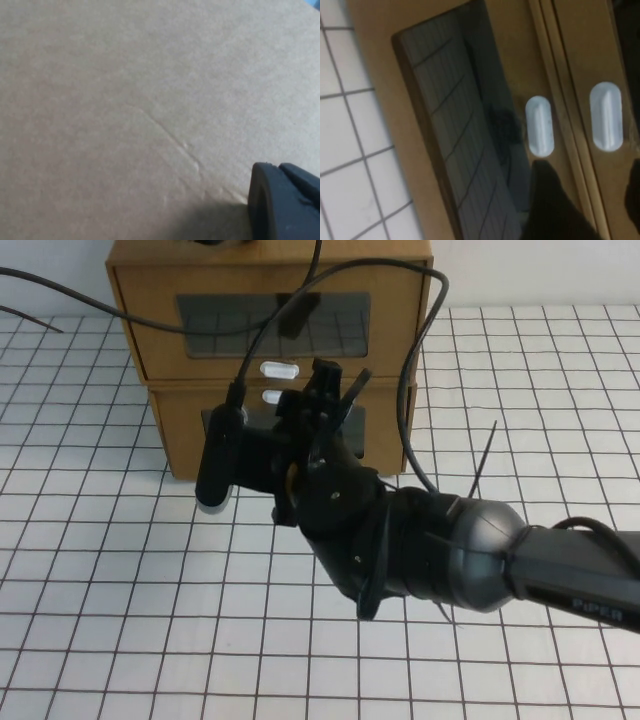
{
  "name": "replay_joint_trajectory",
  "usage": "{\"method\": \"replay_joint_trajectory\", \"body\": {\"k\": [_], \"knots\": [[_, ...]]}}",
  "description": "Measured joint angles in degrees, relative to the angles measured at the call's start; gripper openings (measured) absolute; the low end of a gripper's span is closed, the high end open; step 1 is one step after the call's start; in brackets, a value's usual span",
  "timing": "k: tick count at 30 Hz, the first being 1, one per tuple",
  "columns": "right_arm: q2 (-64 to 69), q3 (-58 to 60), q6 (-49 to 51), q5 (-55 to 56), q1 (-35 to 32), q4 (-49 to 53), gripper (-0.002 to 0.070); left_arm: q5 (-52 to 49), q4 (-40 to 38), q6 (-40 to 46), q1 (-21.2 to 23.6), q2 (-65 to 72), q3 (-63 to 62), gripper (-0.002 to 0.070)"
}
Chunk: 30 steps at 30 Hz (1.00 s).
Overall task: Open the shoe box
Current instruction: 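Pull the top drawer of the cardboard box fully open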
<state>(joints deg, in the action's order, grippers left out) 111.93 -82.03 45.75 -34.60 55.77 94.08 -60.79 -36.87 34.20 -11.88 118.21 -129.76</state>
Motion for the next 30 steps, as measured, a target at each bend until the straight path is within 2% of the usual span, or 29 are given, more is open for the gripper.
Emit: {"method": "replay_joint_trajectory", "body": {"k": [15, 30], "knots": [[4.77, -7.32, -2.94, -0.68, -2.49, 0.38, 0.0302, 0.11, -0.34, 0.00, 0.00, 0.13, 0.00, -0.0004], [6.35, -11.71, -3.41, 4.39, -5.13, 0.61, 0.0302, 0.01, -0.56, 0.00, 0.00, 0.13, 0.00, -0.0004]]}}
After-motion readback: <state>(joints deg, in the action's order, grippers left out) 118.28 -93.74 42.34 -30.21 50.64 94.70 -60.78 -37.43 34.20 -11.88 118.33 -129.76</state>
